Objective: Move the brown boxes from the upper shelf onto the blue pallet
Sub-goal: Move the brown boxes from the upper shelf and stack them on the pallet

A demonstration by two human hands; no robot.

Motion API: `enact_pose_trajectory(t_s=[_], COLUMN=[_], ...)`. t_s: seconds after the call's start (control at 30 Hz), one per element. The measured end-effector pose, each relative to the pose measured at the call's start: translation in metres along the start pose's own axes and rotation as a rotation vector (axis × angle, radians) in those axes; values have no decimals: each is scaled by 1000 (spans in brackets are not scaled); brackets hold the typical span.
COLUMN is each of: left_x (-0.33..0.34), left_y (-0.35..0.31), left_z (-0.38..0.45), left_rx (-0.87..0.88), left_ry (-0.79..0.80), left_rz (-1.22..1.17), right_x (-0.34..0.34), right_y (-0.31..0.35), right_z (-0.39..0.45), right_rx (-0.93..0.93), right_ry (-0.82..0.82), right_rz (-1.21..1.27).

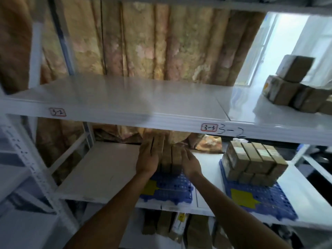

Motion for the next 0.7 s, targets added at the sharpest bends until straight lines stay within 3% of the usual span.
enact_pose_trajectory(t_s=[0.1, 0.3, 0.5, 0.7], left_x=[7, 39, 80, 107], left_y=[-65, -187, -302, -389], left_z=[-48, -151, -236, -246], left_rx=[87, 238, 545, 566], left_ry=[-37, -8, 38, 130], left_rz=[118, 55, -47, -207], right_x=[-53, -164, -283, -376], right_y=[16, 46, 69, 82], right_z=[-31, -102, -179, -188], right_rx=[-56, -205, -352, -382], right_ry=[19, 5, -126, -303], right_rz=[-51, -122, -90, -40])
Point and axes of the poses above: each hand's wrist, its own z-axis towards the middle knuckle, its own x-axis out of the palm, y = z × x, the point moved 5 cm from there along z, towards the middle knuckle, and after that the axes turned 8 degrees about z, right-handed, at the moved point
